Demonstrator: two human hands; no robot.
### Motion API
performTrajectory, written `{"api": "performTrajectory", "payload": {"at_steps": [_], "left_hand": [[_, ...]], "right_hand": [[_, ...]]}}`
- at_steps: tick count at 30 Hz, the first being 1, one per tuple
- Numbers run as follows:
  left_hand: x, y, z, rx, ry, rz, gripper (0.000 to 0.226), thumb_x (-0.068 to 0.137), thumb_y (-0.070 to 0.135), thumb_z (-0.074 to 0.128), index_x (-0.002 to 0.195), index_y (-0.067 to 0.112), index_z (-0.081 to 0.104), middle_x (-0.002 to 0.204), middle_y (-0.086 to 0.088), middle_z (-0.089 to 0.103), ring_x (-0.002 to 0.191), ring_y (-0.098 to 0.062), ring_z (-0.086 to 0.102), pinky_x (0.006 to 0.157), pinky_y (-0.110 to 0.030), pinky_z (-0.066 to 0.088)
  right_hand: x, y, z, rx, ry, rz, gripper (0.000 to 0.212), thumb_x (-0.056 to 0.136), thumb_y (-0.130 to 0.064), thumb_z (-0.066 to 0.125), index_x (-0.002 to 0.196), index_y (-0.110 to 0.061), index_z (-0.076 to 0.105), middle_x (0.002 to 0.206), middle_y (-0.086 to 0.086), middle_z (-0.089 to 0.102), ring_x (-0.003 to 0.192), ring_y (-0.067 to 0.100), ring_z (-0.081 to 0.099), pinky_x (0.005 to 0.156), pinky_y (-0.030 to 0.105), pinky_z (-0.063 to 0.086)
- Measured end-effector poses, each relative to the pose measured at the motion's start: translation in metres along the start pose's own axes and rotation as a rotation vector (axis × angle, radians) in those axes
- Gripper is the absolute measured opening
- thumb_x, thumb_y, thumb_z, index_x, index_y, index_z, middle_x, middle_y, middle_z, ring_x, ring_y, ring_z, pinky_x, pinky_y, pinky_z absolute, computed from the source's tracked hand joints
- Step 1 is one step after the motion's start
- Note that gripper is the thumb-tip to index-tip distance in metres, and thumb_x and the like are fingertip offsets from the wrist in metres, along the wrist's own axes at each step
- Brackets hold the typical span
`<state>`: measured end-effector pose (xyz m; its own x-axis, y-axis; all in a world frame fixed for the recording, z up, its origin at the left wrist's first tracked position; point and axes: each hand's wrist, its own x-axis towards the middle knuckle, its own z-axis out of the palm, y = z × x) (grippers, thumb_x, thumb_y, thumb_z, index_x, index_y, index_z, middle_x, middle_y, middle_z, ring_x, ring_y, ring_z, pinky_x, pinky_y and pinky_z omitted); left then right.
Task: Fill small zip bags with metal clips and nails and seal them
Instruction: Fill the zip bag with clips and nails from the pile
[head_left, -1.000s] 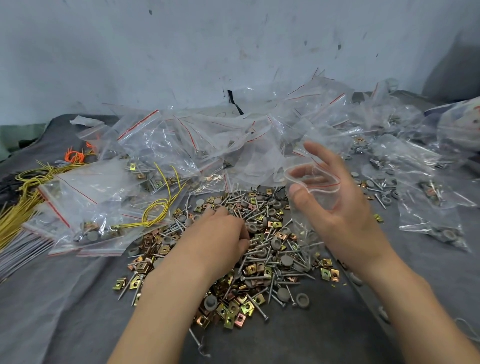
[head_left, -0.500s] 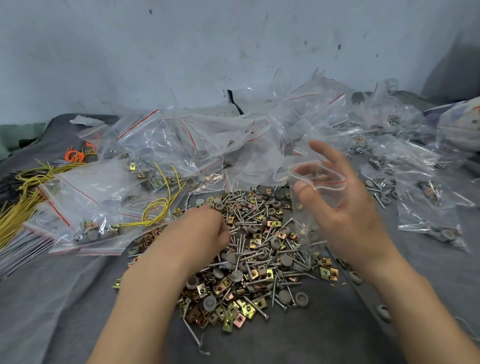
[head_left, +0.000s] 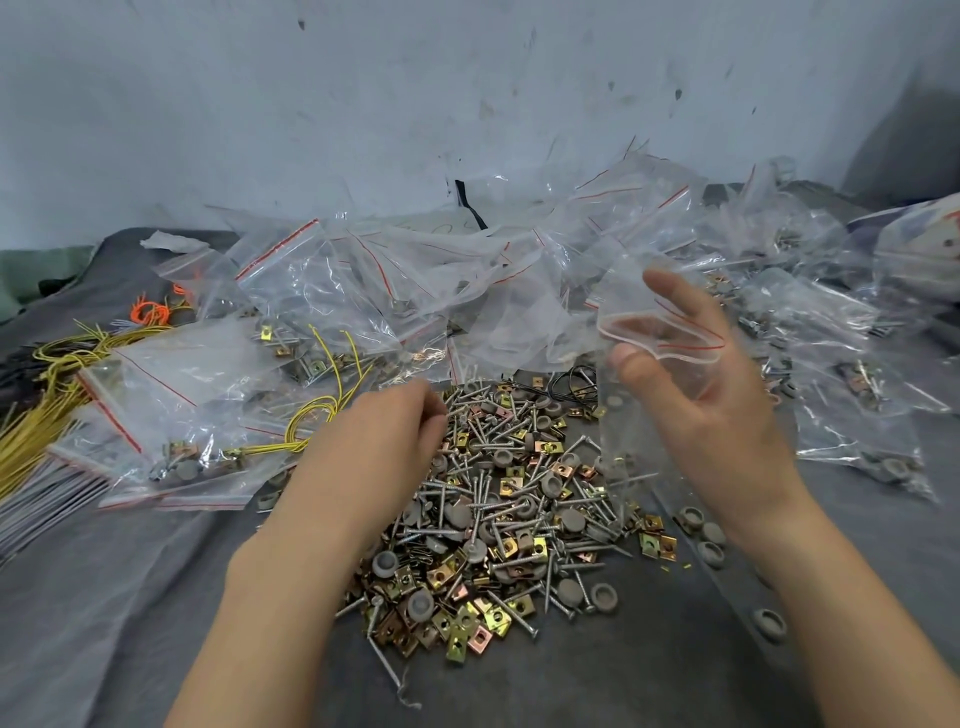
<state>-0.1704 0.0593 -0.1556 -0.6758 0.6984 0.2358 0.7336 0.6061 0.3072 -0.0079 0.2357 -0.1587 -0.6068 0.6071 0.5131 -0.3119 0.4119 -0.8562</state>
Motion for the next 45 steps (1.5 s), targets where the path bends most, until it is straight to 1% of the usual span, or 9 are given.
{"api": "performTrajectory", "payload": {"at_steps": [3,6,8,14,24,31,35,42,45], "left_hand": [[0.002,0.003,-0.003,-0.159,0.067,0.027,0.009,0.097,0.031,0.057,0.098,0.030,0.065,0.085,0.015,0.064,0.068,-0.006,0.057,0.068,-0.032,0.053],[0.003,0.012,-0.009,-0.334,0.164,0.053,0.010,0.097,0.029,0.058,0.099,0.033,0.068,0.086,0.020,0.063,0.078,0.003,0.059,0.067,-0.011,0.041],[0.002,0.020,-0.016,-0.500,0.220,0.056,0.012,0.097,0.025,0.059,0.099,0.033,0.069,0.086,0.022,0.063,0.077,0.009,0.057,0.063,-0.005,0.038],[-0.006,0.046,-0.037,-0.772,0.221,0.171,0.016,0.096,0.021,0.061,0.099,0.032,0.072,0.085,0.020,0.069,0.083,-0.006,0.064,0.071,-0.022,0.051],[-0.009,0.051,-0.033,-0.747,0.113,0.241,0.016,0.095,0.018,0.064,0.103,0.030,0.071,0.082,0.022,0.065,0.063,0.004,0.053,0.059,-0.010,0.038],[-0.010,0.054,-0.034,-0.672,0.033,0.328,0.018,0.095,0.018,0.063,0.102,0.032,0.071,0.090,0.026,0.070,0.076,0.005,0.062,0.064,-0.007,0.040],[-0.009,0.052,-0.033,-0.662,0.010,0.331,0.019,0.098,0.019,0.060,0.103,0.034,0.071,0.096,0.025,0.071,0.084,0.003,0.064,0.068,-0.008,0.042],[-0.009,0.050,-0.031,-0.689,0.048,0.296,0.018,0.098,0.019,0.058,0.103,0.031,0.070,0.090,0.026,0.069,0.075,0.005,0.061,0.062,-0.007,0.039],[-0.008,0.048,-0.032,-0.719,0.122,0.263,0.016,0.099,0.023,0.058,0.104,0.033,0.069,0.090,0.023,0.067,0.076,-0.001,0.061,0.060,-0.013,0.043]], "right_hand": [[-0.002,0.000,0.004,-0.023,-0.037,0.008,0.052,0.092,-0.028,0.070,0.138,-0.033,0.049,0.112,-0.011,0.069,0.105,0.004,0.067,0.085,0.012,0.048],[-0.006,-0.001,0.012,-0.040,-0.095,0.014,0.053,0.090,-0.033,0.069,0.138,-0.038,0.048,0.112,-0.012,0.068,0.105,0.004,0.067,0.083,0.013,0.050],[-0.008,0.000,0.017,-0.060,-0.122,0.004,0.054,0.089,-0.032,0.069,0.139,-0.036,0.047,0.110,-0.011,0.069,0.104,0.000,0.065,0.081,0.009,0.049],[-0.010,0.004,0.029,-0.129,-0.198,-0.026,0.058,0.090,-0.033,0.071,0.141,-0.038,0.045,0.111,-0.012,0.068,0.105,0.005,0.065,0.085,0.011,0.048],[-0.012,0.006,0.030,-0.207,-0.215,-0.051,0.063,0.086,-0.044,0.069,0.142,-0.046,0.040,0.114,-0.020,0.063,0.113,0.004,0.062,0.092,0.019,0.049],[-0.012,0.006,0.029,-0.224,-0.203,-0.048,0.063,0.084,-0.045,0.069,0.140,-0.050,0.041,0.117,-0.029,0.058,0.112,-0.003,0.060,0.090,0.008,0.045],[-0.012,0.005,0.029,-0.216,-0.214,-0.052,0.062,0.083,-0.046,0.067,0.140,-0.051,0.040,0.118,-0.026,0.058,0.111,0.003,0.063,0.091,0.020,0.050],[-0.012,0.005,0.030,-0.196,-0.224,-0.054,0.061,0.087,-0.042,0.068,0.142,-0.044,0.041,0.115,-0.025,0.060,0.109,0.003,0.063,0.089,0.010,0.045],[-0.011,0.004,0.028,-0.182,-0.221,-0.047,0.059,0.090,-0.039,0.069,0.142,-0.042,0.042,0.113,-0.018,0.066,0.108,0.005,0.064,0.086,0.012,0.048]]}}
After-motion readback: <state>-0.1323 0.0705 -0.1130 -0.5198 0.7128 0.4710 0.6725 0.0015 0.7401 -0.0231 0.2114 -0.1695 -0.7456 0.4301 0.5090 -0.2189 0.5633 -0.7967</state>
